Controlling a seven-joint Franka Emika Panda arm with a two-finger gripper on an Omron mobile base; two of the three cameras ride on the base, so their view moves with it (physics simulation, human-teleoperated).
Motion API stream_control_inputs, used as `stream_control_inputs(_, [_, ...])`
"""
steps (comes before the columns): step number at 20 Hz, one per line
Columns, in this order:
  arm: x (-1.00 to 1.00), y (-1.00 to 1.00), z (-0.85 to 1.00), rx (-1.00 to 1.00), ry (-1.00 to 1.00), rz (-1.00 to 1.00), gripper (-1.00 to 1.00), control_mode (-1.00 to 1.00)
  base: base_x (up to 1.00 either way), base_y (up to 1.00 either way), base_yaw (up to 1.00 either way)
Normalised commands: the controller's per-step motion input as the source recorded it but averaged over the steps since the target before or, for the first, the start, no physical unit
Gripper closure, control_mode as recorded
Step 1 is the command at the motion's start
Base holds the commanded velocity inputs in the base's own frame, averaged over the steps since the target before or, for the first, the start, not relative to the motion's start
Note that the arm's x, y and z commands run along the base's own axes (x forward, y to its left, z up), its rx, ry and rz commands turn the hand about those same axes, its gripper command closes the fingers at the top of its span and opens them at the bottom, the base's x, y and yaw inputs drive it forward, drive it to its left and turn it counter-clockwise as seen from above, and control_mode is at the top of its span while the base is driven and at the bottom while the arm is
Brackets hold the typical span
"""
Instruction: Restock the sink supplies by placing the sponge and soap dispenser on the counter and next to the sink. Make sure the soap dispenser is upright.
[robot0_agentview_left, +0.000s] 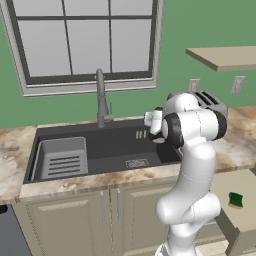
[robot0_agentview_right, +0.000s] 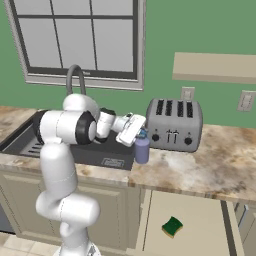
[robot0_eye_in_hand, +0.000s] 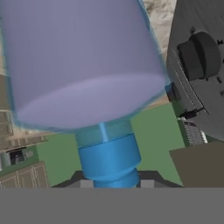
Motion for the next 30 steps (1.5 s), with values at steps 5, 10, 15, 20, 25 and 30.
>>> stream_control_inputs(5, [0.00,-0.06,-0.58,-0.04,0.00,0.00,1.00,-1.00,0.00,0.00,0.00])
stream_control_inputs(10, [-0.12,-0.07,-0.54,-0.01,0.00,0.00,-1.00,-1.00,0.00,0.00,0.00])
stream_control_inputs(15, [-0.15,-0.10,-0.17,0.00,0.00,0.00,-1.00,-1.00,0.00,0.00,0.00])
stream_control_inputs(20, [-0.05,0.00,-0.02,0.00,0.00,0.00,-1.00,-1.00,0.00,0.00,0.00])
stream_control_inputs(25, [-0.04,0.01,0.00,0.00,0.00,0.00,-1.00,-1.00,0.00,0.00,0.00])
stream_control_inputs(30, [-0.10,0.19,0.01,-0.01,0.00,0.00,-1.00,-1.00,0.00,0.00,0.00])
